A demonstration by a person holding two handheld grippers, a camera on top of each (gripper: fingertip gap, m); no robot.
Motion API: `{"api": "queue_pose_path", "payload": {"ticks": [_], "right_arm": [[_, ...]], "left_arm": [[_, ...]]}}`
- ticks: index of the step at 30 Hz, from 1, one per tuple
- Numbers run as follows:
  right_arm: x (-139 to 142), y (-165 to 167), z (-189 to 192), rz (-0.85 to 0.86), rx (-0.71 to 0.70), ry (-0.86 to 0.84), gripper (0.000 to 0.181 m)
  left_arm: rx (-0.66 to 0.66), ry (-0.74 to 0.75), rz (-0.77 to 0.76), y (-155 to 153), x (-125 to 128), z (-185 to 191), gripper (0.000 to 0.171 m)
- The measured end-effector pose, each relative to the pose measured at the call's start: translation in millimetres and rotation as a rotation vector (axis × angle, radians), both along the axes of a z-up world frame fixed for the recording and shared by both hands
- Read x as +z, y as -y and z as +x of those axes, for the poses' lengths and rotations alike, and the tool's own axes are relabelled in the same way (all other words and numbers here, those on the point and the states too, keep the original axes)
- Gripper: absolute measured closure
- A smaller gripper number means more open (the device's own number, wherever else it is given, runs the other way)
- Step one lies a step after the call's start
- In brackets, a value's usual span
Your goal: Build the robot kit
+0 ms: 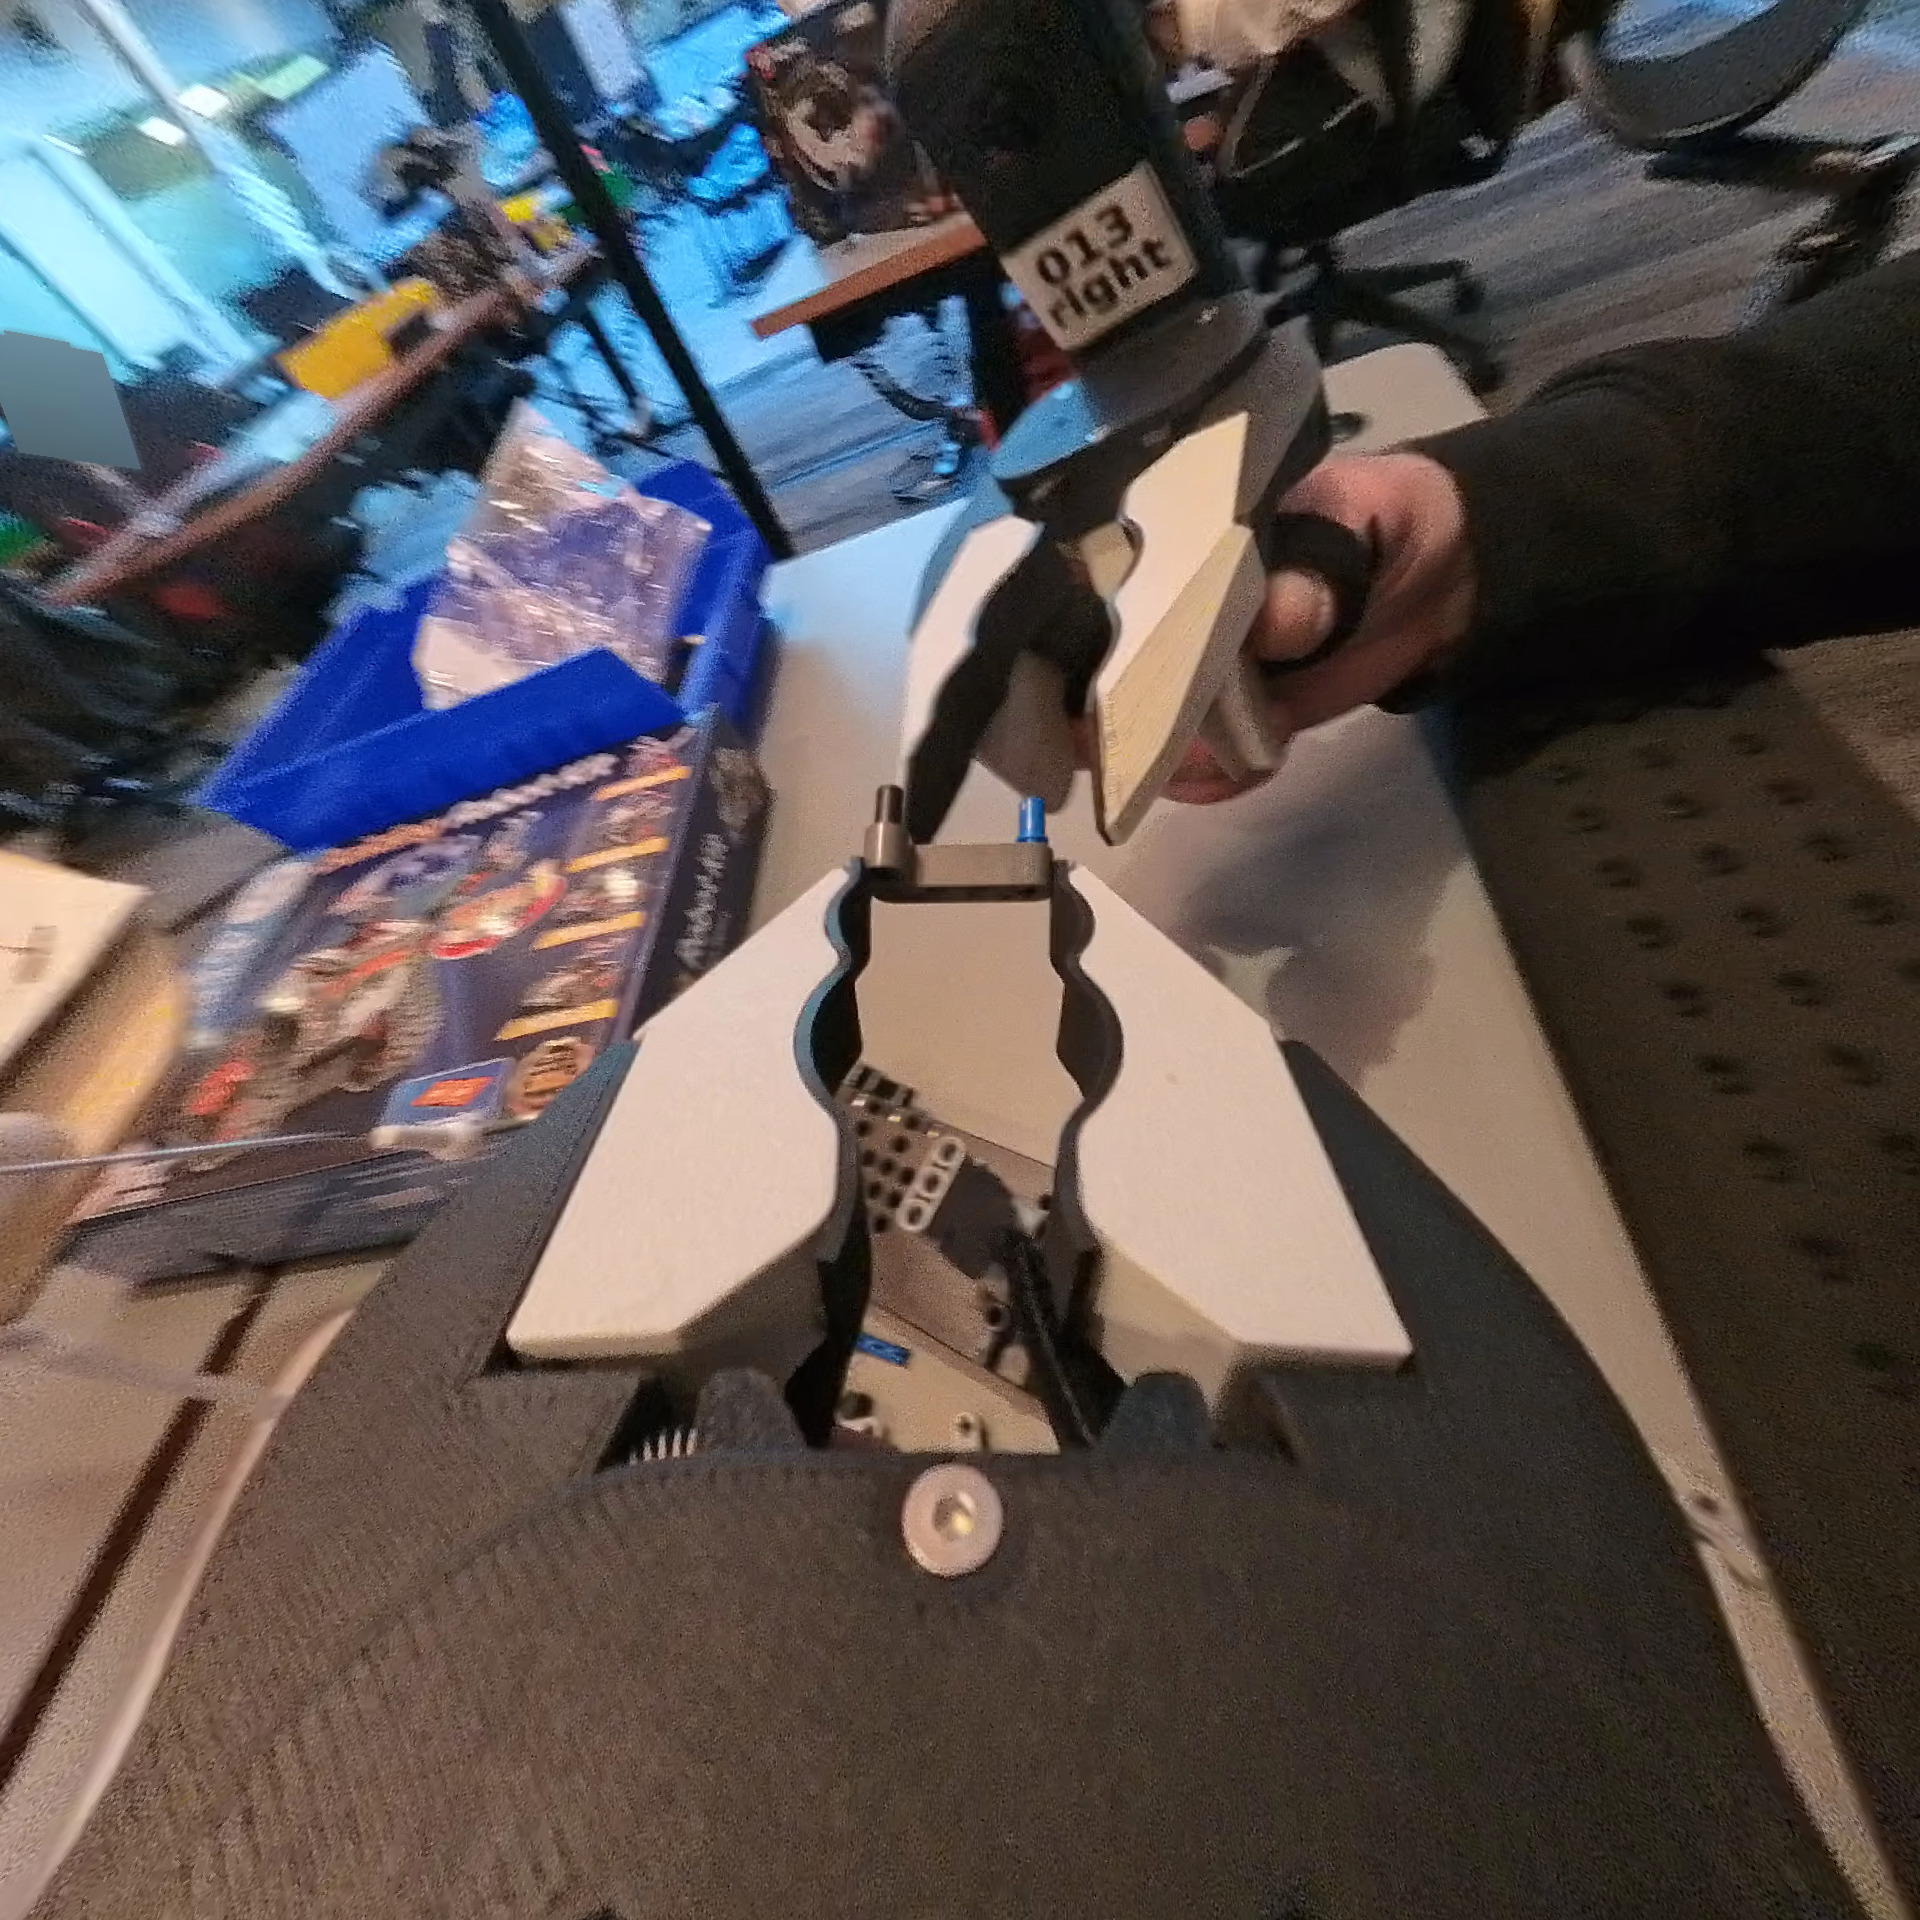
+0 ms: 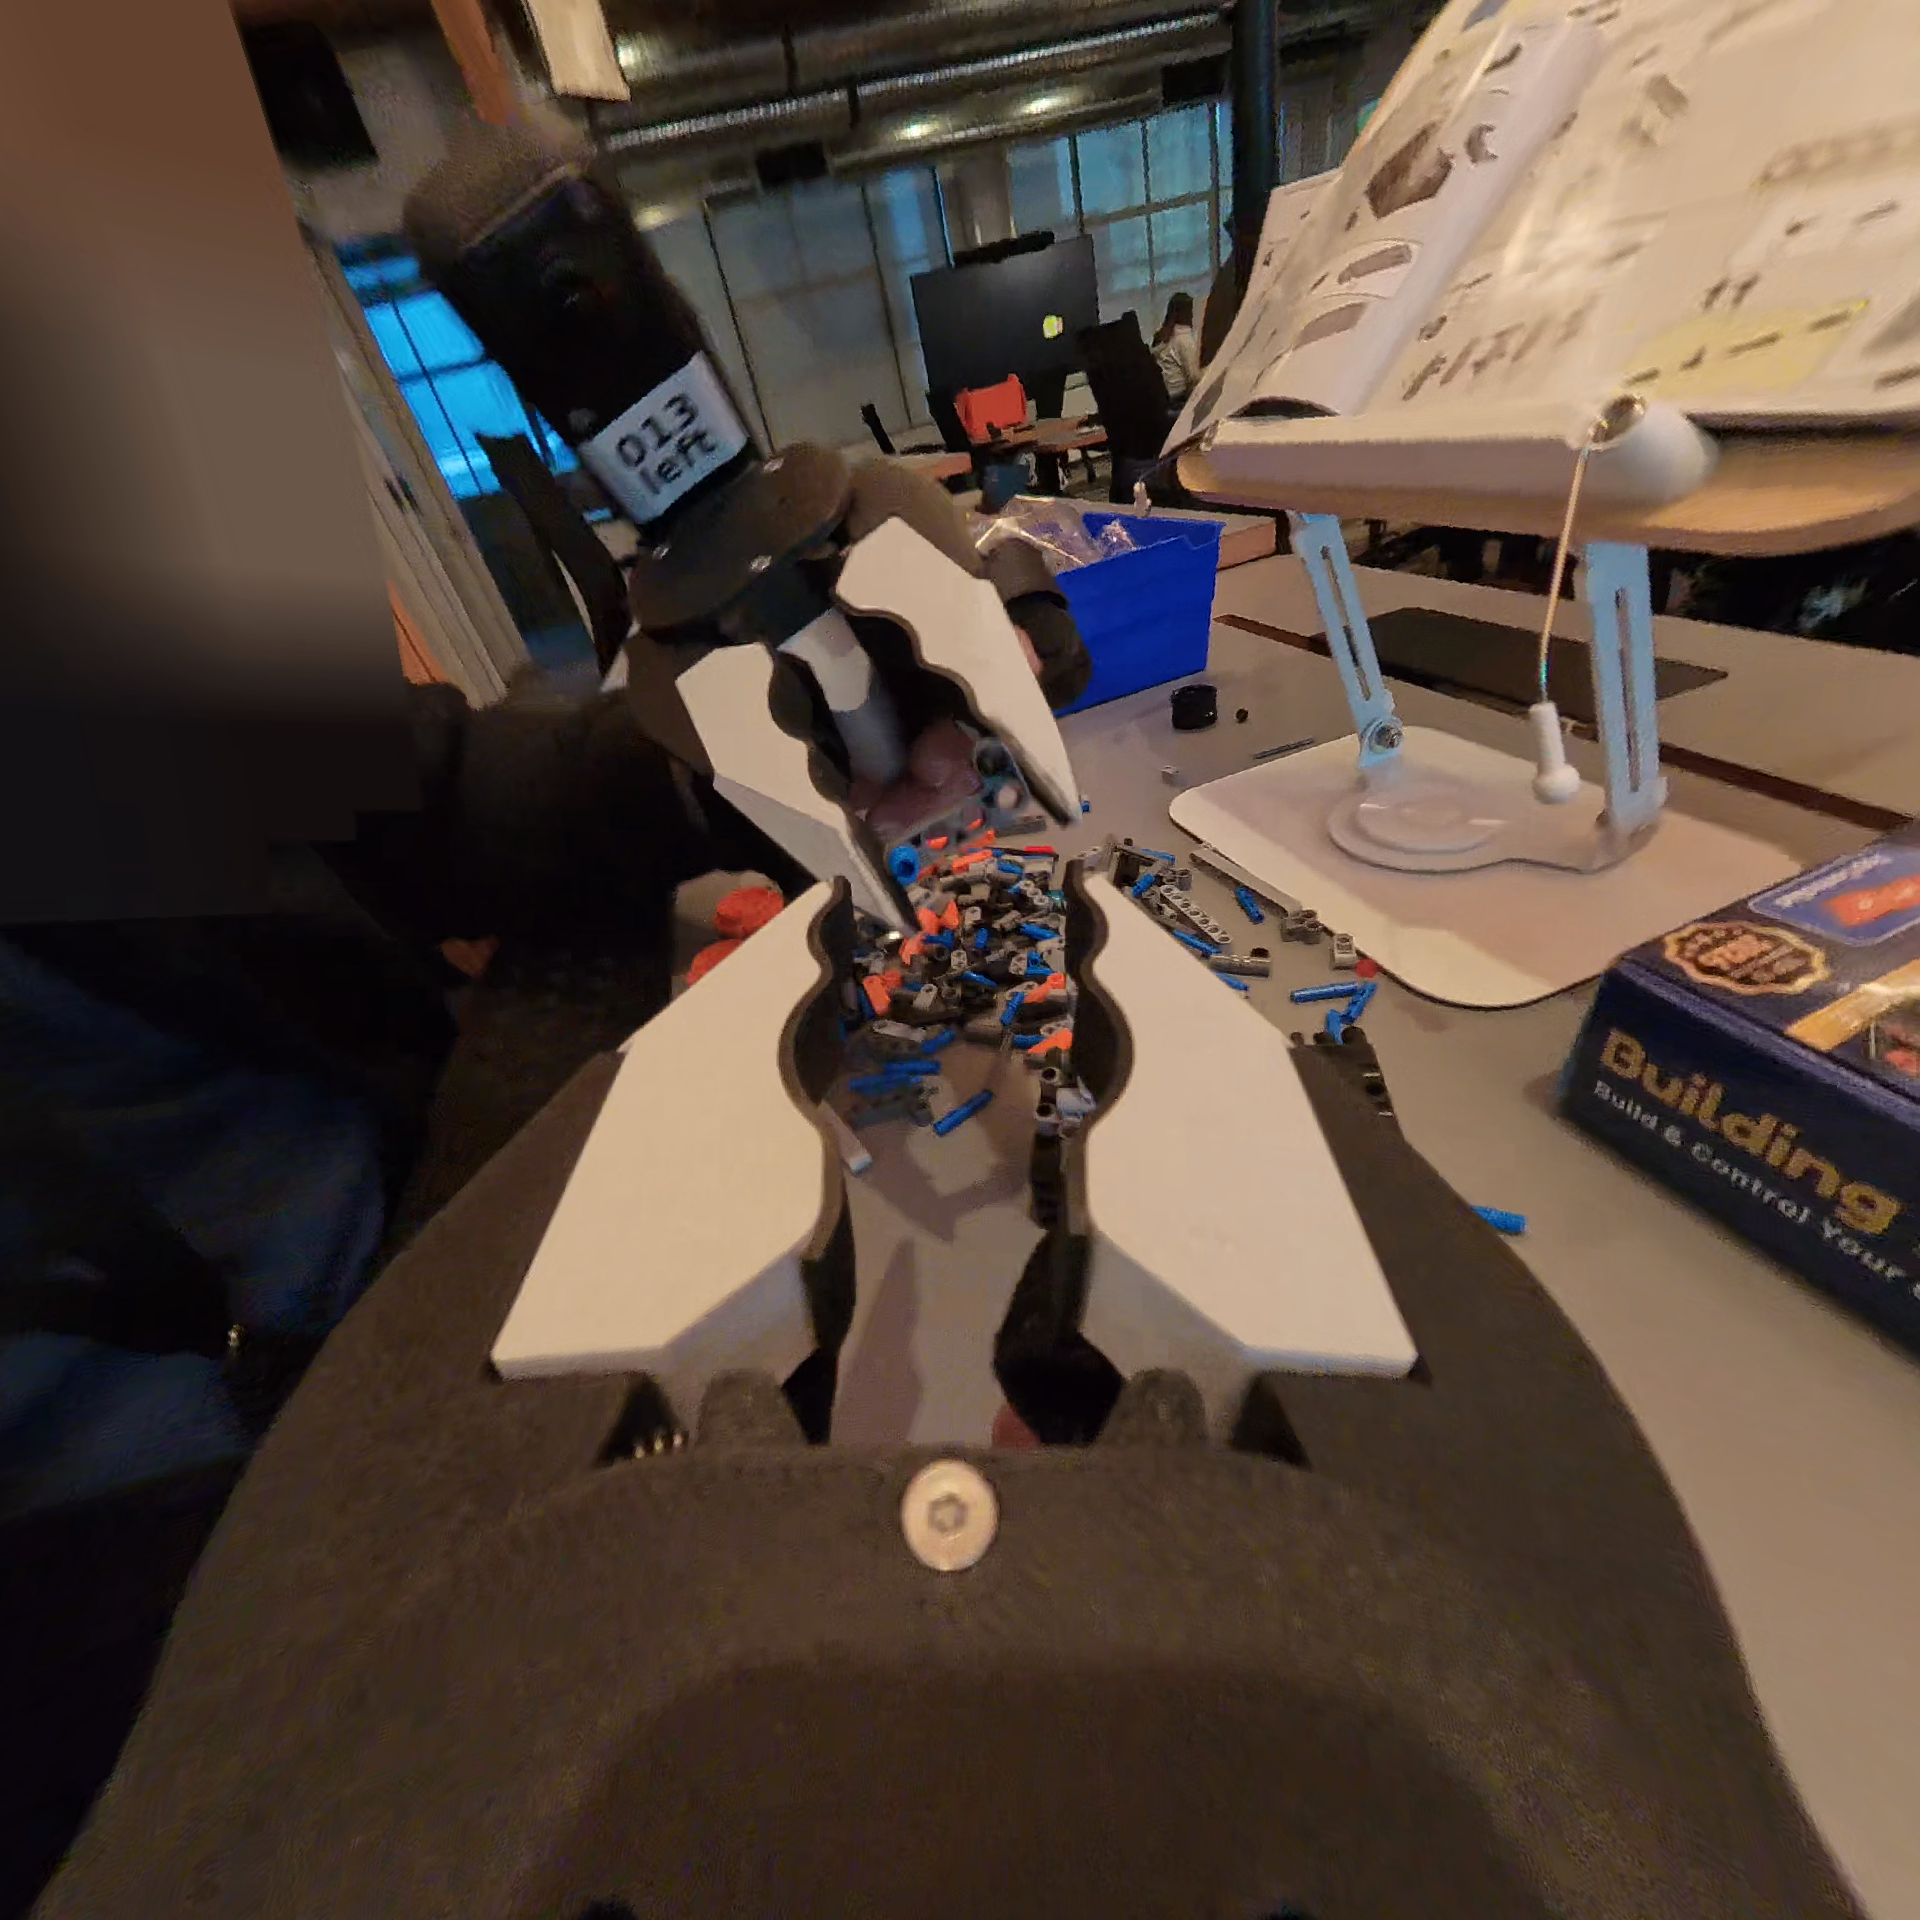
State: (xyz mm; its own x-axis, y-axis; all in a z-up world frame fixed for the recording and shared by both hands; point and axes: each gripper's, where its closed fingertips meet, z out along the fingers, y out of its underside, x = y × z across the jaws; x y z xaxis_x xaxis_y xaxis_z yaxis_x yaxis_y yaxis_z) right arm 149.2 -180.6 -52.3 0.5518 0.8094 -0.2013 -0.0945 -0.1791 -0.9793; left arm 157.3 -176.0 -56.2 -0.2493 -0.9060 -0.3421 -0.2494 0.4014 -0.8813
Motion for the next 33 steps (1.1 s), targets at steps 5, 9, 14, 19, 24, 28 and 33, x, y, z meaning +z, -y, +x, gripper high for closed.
{"api": "queue_pose_path", "payload": {"ticks": [5, 9, 14, 19, 24, 28, 33], "right_arm": [[-9.7, 4.7, -12.8, 0.09, -0.008, 0.169, 0.14], [-8.0, 8.0, -12.5, 0.093, 0.011, 0.152, 0.143], [-5.3, 7.8, -9.8, 0.105, 0.0, 0.147, 0.15], [-4.6, 7.9, -8.5, 0.095, 0.008, 0.121, 0.173], [-13.1, 7.1, -12.2, 0.084, 0.008, 0.171, 0.178], [-16.3, 6.4, -11.0, 0.07, 0.004, 0.188, 0.179], [-18.6, 4.9, -4.3, 0.048, -0.005, 0.17, 0.179]], "left_arm": [[-0.113, -0.067, -0.137, 11.6, -9.5, -6.1, 0.14], [-0.148, -0.122, -0.166, 13.6, -14.4, -10.8, 0.139], [-0.174, -0.162, -0.185, 17.6, -22.6, -12.4, 0.139], [-0.204, -0.205, -0.178, 25.3, -29.8, -14.0, 0.139], [-0.206, -0.21, -0.184, 27.0, -30.2, -13.5, 0.139], [-0.201, -0.221, -0.185, 26.7, -31.8, -13.3, 0.139], [-0.155, -0.229, -0.158, 18.2, -33.8, -12.7, 0.135]]}}
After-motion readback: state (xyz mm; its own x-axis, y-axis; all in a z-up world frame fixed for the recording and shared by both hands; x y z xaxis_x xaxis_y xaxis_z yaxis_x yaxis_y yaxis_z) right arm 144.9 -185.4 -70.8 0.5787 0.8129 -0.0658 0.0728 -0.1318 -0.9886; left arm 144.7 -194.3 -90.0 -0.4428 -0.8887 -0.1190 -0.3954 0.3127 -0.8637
